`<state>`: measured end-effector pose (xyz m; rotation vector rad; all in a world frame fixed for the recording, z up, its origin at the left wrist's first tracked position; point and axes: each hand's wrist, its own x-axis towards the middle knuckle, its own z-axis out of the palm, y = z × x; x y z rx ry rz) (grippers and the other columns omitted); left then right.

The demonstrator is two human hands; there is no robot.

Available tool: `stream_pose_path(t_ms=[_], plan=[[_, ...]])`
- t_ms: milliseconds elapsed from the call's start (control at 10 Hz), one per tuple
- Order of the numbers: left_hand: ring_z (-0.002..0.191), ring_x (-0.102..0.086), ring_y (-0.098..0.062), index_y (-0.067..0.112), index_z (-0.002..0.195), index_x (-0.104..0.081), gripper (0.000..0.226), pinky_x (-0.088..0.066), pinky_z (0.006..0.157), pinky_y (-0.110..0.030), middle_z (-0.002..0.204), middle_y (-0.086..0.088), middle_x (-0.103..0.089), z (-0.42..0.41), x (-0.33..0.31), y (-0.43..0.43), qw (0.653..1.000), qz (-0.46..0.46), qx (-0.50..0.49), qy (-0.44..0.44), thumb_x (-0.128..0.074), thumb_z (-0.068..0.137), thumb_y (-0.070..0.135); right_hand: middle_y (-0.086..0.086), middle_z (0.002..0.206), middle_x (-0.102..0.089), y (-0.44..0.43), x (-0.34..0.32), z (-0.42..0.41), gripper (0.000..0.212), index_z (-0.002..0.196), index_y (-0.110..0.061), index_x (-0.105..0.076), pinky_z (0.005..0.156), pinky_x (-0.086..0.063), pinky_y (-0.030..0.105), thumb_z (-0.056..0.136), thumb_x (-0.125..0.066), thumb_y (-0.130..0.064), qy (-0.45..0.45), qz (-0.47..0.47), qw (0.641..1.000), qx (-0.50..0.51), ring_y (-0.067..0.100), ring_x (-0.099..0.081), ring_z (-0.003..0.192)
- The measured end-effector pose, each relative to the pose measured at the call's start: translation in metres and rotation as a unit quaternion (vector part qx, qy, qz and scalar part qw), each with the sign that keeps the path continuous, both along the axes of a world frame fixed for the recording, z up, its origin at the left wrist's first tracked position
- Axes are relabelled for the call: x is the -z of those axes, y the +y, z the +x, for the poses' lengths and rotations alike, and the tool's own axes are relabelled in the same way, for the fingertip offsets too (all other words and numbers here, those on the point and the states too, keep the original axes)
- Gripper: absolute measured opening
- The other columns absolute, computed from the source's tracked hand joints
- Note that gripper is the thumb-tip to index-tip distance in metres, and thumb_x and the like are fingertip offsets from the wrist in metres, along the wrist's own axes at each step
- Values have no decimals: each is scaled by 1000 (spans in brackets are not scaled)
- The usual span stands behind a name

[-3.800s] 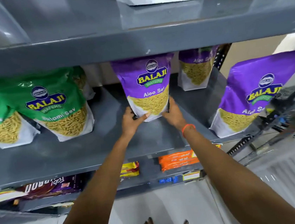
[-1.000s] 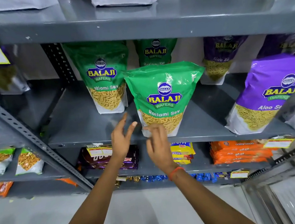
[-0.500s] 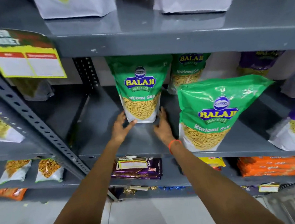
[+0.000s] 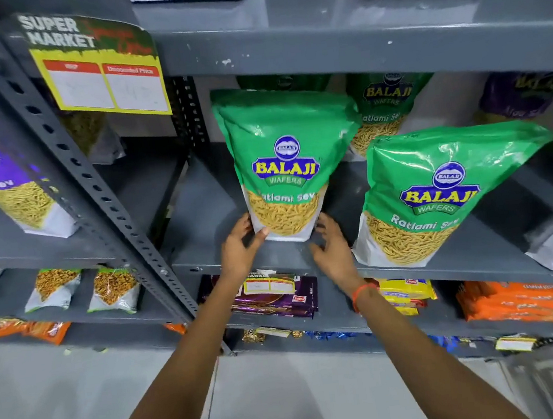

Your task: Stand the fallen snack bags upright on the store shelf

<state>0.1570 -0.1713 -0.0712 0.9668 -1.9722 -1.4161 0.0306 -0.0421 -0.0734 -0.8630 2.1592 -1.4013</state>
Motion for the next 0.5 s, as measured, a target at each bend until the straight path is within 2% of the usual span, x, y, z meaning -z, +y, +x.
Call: stream_pose_path(t_ms=[100,200,300,400,500], plan=[[93,-57,20,40,112,-54,35,-43,79,0,107,22,-62,24,4,17,1000,-13,-3,7,-66,83,24,17,138,-47,21,2,20,61,135,-4,-36,108,-40,48,78,-53,8,19,9,1000,-17,28,-48,124],[87,-52,29,39,113,-54,35,-39,69,8,103,26,-59,36,5,29,1000,-22,-15,0,-66,83,25,18,138,-47,30,-2,30,58,134,-3,-38,110,-37,49,79,-53,7,30,11,999,-25,30,-45,127],[85,-55,26,23,122,-54,40,-39,66,9,108,15,-60,38,3,31,999,-31,-22,-13,-65,83,27,18,138,-46,32,-8,30,57,134,-3,-37,110,-37,50,80,-53,6,29,18,999,-31,30,-44,128],[93,-58,4,18,124,-52,42,-42,72,1,115,4,-62,40,-8,42,997,-42,-27,-51,-64,84,26,17,143,-42,39,-16,32,60,138,-3,-32,110,-36,50,82,-53,2,40,52,996,-63,30,-39,132],[101,-60,-25,10,120,-53,40,-46,78,-29,117,-13,-66,33,-18,51,985,-67,-31,-154,-59,87,32,18,145,-37,41,-20,27,62,140,-3,-26,113,-32,43,84,-55,-5,86,106,988,-79,33,-33,135]])
